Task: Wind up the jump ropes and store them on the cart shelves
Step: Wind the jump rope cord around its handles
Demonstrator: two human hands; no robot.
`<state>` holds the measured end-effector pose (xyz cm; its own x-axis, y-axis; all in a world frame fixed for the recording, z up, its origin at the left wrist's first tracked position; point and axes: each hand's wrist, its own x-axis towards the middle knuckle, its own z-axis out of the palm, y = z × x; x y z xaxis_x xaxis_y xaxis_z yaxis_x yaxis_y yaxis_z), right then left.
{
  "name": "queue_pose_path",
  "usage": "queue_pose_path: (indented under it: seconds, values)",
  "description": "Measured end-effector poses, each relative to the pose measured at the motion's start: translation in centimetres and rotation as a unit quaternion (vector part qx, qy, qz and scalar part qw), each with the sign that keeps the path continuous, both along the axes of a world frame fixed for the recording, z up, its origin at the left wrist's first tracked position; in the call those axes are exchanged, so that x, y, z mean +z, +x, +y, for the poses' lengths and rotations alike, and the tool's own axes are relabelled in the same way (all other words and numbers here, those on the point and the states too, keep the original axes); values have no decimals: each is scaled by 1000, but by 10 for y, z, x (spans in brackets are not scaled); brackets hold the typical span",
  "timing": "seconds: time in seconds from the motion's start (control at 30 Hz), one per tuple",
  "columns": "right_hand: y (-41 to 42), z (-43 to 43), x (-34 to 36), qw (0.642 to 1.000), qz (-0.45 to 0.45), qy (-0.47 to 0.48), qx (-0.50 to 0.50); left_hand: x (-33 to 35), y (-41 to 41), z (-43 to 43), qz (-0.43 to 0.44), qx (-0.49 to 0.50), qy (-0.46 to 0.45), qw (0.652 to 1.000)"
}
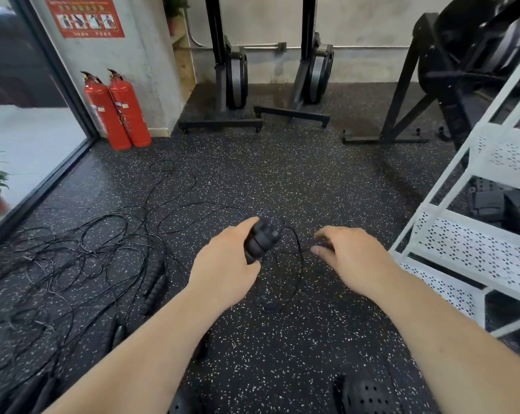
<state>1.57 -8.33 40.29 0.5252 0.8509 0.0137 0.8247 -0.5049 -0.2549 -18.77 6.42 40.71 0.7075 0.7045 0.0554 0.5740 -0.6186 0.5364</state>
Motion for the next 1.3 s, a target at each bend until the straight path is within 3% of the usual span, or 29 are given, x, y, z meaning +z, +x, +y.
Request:
queue_pose_path:
  seconds: [0.07, 0.17, 0.3, 0.4, 0.53, 0.63, 0.8, 0.93, 1.13, 1.2, 1.3]
  values:
    - [-3, 0, -1, 1000, -16, -20, -4, -1, 1, -2, 38, -22, 108, 993]
    - [-8, 1, 4, 1000, -6, 2, -10, -3, 1, -5, 46, -54, 199, 977]
    - [-20, 5, 20, 983, 147, 95, 56, 0, 1, -7, 39, -84, 238, 967]
    - [-32, 8, 26, 959, 250, 123, 53, 7, 2, -13, -20, -79, 146, 986]
    - [-36, 11, 31, 926, 327, 183, 35, 8, 4, -15, -146, -24, -77, 986]
    - [-31, 14, 32, 939, 266, 211, 45, 7, 10, -12, -234, 32, -207, 950]
    - [-37, 17, 30, 951, 196, 236, 24, 14, 18, -18, -362, 107, -400, 835]
    - [-63, 23, 22, 960, 120, 250, 40, 19, 25, -28, -417, 136, -484, 757]
    - [-96, 26, 5, 971, 4, 220, 97, 18, 29, -26, -436, 194, -530, 701]
    - [-105, 26, -2, 975, 17, 192, 107, 16, 28, -23, -458, 226, -529, 678]
    - [-112, 25, -8, 965, 89, 227, 95, 8, 26, -16, -473, 251, -542, 648]
